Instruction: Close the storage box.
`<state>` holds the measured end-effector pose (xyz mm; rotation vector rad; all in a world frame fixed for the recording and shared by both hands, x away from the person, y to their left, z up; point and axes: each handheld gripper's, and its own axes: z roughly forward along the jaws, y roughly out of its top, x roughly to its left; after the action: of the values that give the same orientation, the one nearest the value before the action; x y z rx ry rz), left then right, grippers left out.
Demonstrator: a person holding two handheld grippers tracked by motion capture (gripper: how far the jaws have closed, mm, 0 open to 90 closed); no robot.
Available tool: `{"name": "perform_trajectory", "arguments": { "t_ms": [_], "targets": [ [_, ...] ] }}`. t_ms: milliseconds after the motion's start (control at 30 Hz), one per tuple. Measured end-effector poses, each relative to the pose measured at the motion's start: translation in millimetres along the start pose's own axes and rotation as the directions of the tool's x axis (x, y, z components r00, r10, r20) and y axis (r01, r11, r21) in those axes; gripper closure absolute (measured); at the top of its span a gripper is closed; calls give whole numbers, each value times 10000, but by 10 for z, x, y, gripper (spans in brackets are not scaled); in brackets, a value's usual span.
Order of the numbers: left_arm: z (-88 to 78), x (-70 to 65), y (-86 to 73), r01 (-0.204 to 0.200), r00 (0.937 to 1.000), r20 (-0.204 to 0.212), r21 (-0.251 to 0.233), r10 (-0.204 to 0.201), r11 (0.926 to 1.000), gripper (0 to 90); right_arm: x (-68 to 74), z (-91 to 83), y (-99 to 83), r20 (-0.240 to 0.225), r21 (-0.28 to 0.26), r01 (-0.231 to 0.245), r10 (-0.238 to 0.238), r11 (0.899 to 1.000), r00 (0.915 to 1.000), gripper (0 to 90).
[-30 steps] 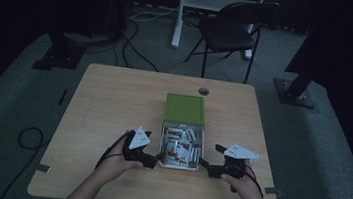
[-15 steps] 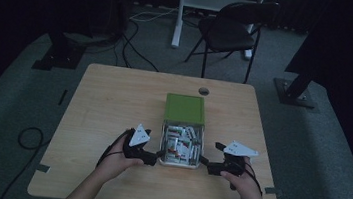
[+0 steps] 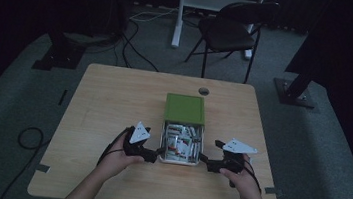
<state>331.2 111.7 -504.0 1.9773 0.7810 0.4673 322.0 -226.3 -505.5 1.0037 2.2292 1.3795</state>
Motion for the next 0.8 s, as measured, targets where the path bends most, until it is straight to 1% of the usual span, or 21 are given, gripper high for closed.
{"name": "perform_trajectory", "arguments": {
  "t_ms": [100, 200, 300, 467, 600, 800],
  "targets": [
    [7, 11, 4, 15, 10000, 17, 27, -16, 10000, 100, -6, 6, 3, 42, -14, -19, 19, 10000, 10000, 138],
    [22, 30, -1, 170, 9998, 83, -7, -170, 9999, 99, -11, 14, -5, 48, -62, -133, 134, 9999, 9999, 138],
    [29, 41, -2, 191, 9998, 40, -35, -191, 9998, 99, -16, 22, -5, 103, -96, -189, 190, 9998, 9998, 138],
    [37, 58, 4, 123, 9999, -16, -57, -123, 9999, 99, -19, 38, -4, 92, -120, -233, 234, 9997, 9997, 138],
    [44, 68, 8, 149, 9999, -24, -52, -149, 9999, 99, -24, 43, -3, 120, -124, -235, 236, 9996, 9996, 138],
    [55, 81, 25, 30, 10000, -61, -29, -30, 10000, 99, -28, 56, 14, 134, -72, -195, 196, 9998, 9997, 138]
  ]
}}
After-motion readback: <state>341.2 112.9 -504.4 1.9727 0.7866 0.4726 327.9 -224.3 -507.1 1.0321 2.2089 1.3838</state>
